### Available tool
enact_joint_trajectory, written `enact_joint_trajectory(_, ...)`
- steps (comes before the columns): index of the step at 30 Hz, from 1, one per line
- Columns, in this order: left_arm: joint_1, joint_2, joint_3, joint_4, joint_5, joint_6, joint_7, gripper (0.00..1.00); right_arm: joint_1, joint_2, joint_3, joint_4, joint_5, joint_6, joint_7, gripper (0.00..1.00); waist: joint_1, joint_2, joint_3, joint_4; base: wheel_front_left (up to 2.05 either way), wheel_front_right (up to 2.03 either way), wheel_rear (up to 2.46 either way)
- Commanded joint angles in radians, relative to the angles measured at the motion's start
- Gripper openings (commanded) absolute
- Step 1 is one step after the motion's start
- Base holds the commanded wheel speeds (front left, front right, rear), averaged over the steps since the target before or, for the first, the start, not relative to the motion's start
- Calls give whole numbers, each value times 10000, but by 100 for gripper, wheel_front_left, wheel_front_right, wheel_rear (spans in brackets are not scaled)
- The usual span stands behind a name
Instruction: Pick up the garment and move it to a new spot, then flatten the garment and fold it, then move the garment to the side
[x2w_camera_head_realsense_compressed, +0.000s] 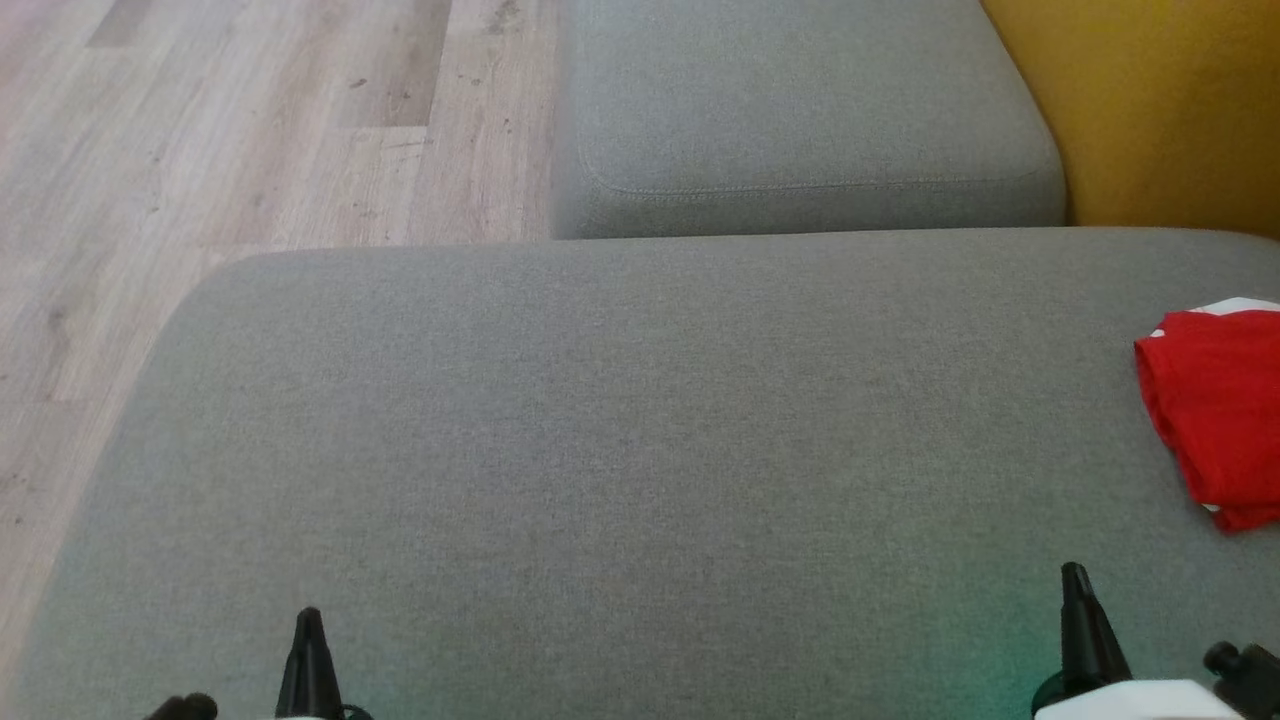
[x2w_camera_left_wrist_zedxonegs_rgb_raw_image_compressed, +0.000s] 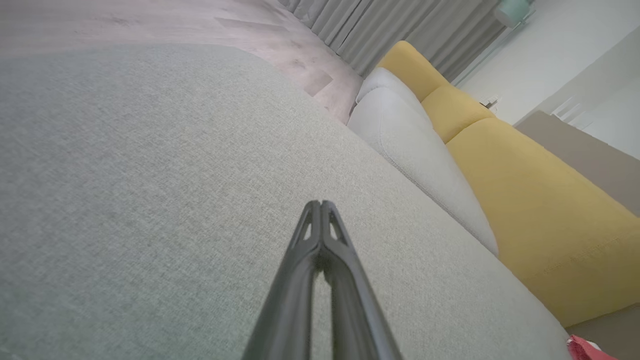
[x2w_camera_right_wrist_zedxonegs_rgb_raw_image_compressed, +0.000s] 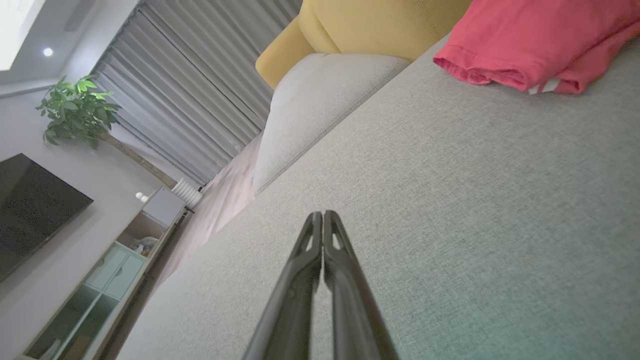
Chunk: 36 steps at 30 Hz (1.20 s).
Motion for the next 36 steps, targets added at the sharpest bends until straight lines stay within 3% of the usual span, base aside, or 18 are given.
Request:
enact_joint_trajectory(1, -571, -9, 231, -327, -232, -102, 50, 0, -649, -126, 13, -286, 264, 31, 53, 0, -1, 0, 16, -7, 0, 0, 0)
enact_joint_trajectory(36, -1548, -21, 1038, -376, -4341, -565, 1084, 0, -1810, -149, -403, -188, 4619, 50, 1065, 0, -1, 0, 591, -226, 0, 0, 0)
